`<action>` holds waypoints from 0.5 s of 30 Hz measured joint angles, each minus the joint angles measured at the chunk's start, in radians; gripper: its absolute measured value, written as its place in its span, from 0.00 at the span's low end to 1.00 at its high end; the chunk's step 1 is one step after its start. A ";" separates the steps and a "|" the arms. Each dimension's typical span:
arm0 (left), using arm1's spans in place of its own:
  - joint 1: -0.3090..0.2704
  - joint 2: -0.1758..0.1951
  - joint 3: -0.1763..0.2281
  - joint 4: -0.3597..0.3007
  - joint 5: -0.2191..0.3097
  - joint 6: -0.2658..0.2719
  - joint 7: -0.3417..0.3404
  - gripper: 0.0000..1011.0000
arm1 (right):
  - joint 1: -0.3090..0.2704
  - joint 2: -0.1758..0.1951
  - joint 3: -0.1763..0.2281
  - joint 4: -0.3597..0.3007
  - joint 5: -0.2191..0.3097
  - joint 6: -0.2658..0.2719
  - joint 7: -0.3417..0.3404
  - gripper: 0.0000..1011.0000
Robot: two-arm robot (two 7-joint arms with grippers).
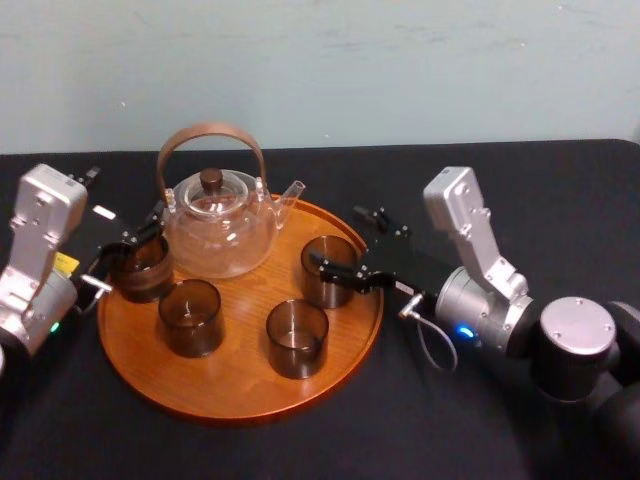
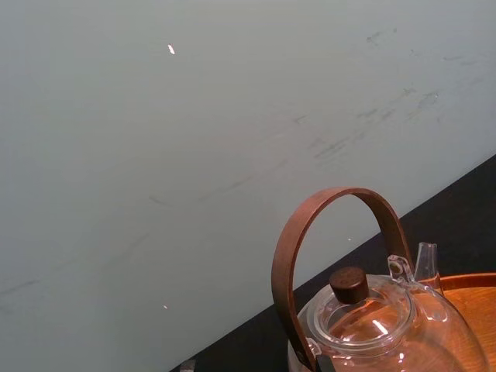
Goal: Pick up the glass from the table and place it on the tray.
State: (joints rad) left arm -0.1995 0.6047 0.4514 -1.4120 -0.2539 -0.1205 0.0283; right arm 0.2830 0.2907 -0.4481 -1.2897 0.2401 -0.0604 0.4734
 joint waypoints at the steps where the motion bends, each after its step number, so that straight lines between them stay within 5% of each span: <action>1: 0.000 0.000 0.000 0.000 0.000 0.000 0.000 0.99 | -0.003 0.003 0.003 -0.010 0.002 0.000 0.000 0.99; 11: 0.000 0.000 0.000 0.000 0.000 0.000 0.000 0.99 | -0.059 0.057 0.053 -0.114 0.030 -0.006 -0.026 0.99; 15: 0.000 0.000 0.000 0.000 0.000 0.000 0.000 0.99 | -0.100 0.087 0.104 -0.136 0.060 -0.019 -0.040 0.99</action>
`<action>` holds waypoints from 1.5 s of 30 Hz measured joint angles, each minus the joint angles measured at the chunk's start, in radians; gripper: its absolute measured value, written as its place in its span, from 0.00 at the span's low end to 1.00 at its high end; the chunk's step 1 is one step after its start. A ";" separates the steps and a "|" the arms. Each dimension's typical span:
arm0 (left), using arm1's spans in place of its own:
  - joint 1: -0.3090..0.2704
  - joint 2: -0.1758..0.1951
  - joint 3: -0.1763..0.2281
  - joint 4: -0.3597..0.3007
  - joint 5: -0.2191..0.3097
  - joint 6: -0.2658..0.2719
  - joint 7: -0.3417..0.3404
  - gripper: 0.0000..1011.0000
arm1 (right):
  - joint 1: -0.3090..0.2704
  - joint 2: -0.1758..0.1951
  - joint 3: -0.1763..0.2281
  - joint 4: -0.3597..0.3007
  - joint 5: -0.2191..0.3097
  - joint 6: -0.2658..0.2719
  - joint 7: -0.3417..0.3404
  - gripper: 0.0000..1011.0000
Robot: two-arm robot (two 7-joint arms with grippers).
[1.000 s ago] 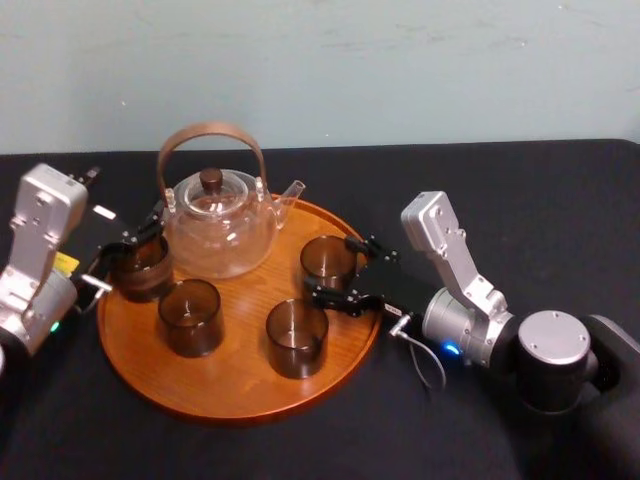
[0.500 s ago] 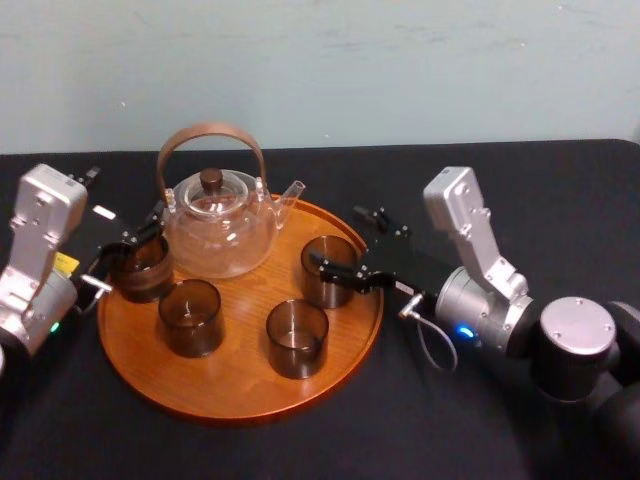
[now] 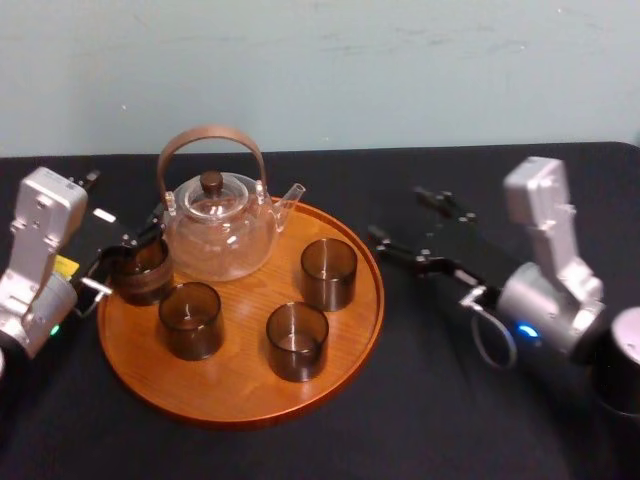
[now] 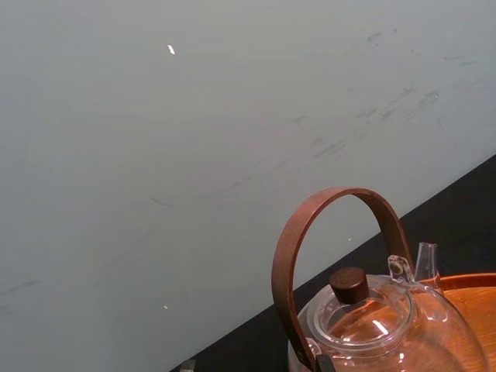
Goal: Pick up the glass from the table and place it on the tray.
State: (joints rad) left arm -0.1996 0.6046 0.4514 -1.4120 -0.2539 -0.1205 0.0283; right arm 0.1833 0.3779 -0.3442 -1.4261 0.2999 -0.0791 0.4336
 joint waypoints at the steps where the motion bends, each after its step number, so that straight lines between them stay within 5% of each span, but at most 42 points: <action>1: 0.000 0.000 0.000 0.000 0.000 0.000 0.000 0.99 | -0.008 0.005 0.010 -0.003 0.006 -0.003 -0.002 0.99; 10: 0.000 0.000 0.000 0.000 0.000 0.000 0.000 0.99 | -0.089 0.051 0.112 -0.028 0.057 -0.036 -0.027 0.99; 16: 0.000 0.000 0.000 0.000 0.000 0.000 0.000 0.99 | -0.119 0.061 0.146 -0.025 0.052 -0.049 -0.047 0.99; 45: 0.000 0.000 0.000 0.000 0.000 0.000 0.000 0.99 | -0.124 0.054 0.159 -0.012 0.034 -0.052 -0.060 0.99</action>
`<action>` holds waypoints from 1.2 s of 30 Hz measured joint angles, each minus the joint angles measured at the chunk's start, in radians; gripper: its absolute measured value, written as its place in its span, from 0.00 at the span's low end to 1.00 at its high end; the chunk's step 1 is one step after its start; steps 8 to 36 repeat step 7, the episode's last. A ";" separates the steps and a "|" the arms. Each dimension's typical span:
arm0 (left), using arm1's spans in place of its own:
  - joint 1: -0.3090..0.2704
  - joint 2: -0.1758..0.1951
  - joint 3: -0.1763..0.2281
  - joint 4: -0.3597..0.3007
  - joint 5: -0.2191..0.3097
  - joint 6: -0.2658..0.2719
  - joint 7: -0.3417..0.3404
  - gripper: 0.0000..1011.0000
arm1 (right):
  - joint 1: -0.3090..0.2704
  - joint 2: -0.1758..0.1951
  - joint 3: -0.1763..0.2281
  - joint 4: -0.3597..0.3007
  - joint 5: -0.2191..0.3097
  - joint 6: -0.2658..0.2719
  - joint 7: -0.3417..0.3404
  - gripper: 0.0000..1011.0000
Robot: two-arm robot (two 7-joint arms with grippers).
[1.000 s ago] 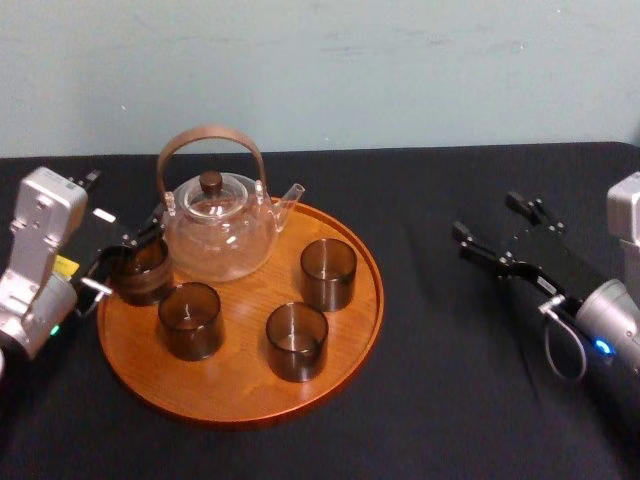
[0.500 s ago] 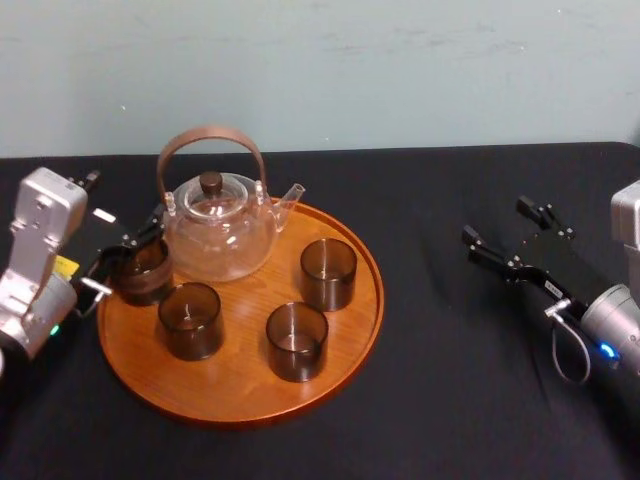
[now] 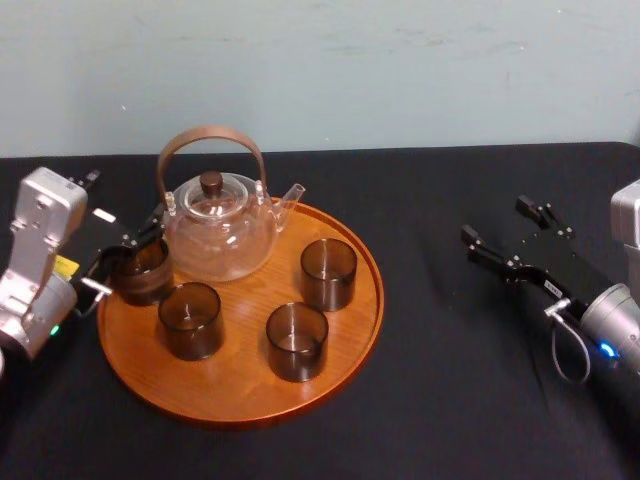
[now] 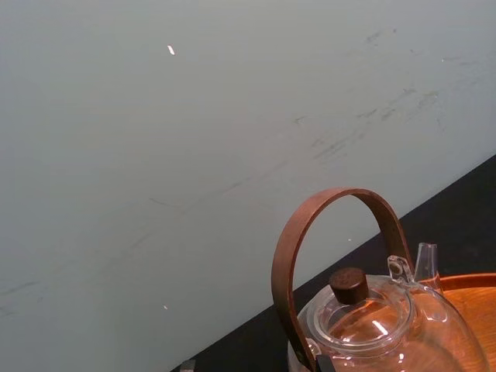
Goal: Pick up the glass from the table and place it on the tray.
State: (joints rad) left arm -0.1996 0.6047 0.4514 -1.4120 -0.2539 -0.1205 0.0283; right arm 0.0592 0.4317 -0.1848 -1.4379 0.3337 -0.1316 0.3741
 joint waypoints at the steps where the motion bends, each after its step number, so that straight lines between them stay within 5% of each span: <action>1: 0.000 0.000 0.000 0.000 0.000 0.000 0.000 0.99 | 0.000 0.000 0.000 0.000 0.000 0.000 0.000 0.99; 36: 0.000 0.000 0.000 0.000 0.000 0.000 0.000 0.99 | 0.000 0.001 -0.001 -0.001 0.001 0.000 0.001 0.99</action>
